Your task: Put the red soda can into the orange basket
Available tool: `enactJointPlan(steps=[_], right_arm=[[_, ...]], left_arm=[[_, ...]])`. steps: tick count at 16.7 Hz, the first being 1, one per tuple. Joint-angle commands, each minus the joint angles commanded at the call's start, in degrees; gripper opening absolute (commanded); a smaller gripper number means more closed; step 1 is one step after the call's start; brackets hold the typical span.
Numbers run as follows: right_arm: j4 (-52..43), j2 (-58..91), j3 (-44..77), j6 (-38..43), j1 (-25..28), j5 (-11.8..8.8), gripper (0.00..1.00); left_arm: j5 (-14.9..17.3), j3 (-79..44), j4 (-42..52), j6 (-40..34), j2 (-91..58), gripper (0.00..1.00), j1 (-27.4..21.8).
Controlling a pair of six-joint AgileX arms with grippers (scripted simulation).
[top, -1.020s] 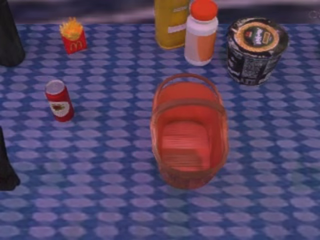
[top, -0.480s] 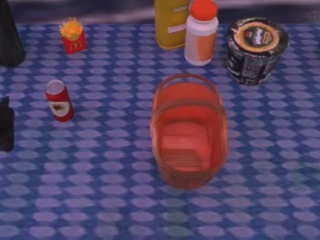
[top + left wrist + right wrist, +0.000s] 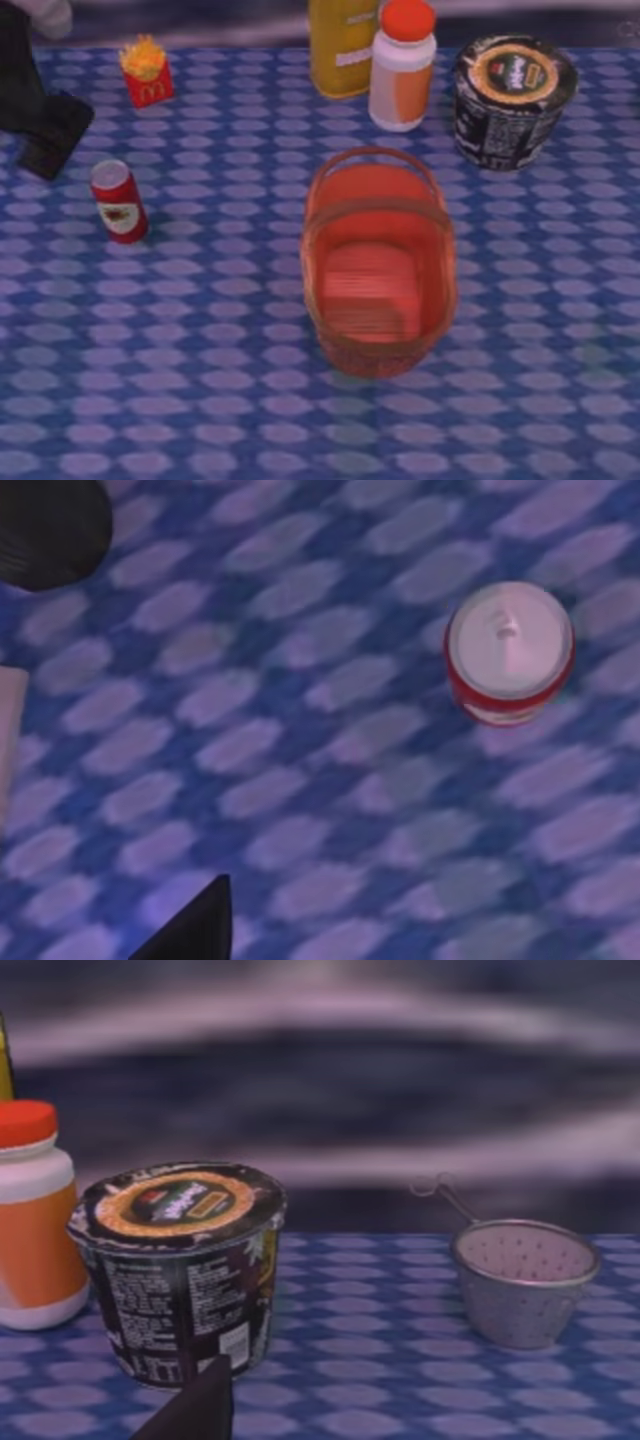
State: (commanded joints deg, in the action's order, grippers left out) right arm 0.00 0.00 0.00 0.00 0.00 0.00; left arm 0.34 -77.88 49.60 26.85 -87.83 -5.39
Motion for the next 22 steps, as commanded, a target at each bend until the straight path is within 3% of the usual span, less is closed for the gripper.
enactJointPlan(steps=[5, 10, 18, 22], right_arm=[[0.0, 0.0, 0.0, 0.0, 0.0, 0.0, 1.0], [0.0, 0.0, 0.0, 0.0, 0.0, 0.0, 1.0], [0.0, 0.0, 0.0, 0.0, 0.0, 0.0, 1.0], [0.0, 0.0, 0.0, 0.0, 0.0, 0.0, 1.0]], left_arm=[[-0.25, -22.93, 14.37, 7.72, -27.0, 1.0, -1.21], [-0.15, -35.88, 22.61, 12.13, -42.35, 1.0, -2.13], [-0.12, -37.19, 23.37, 12.69, -44.26, 1.0, -1.99], [-0.1, -32.82, 18.0, 12.78, -45.21, 1.0, -2.19]])
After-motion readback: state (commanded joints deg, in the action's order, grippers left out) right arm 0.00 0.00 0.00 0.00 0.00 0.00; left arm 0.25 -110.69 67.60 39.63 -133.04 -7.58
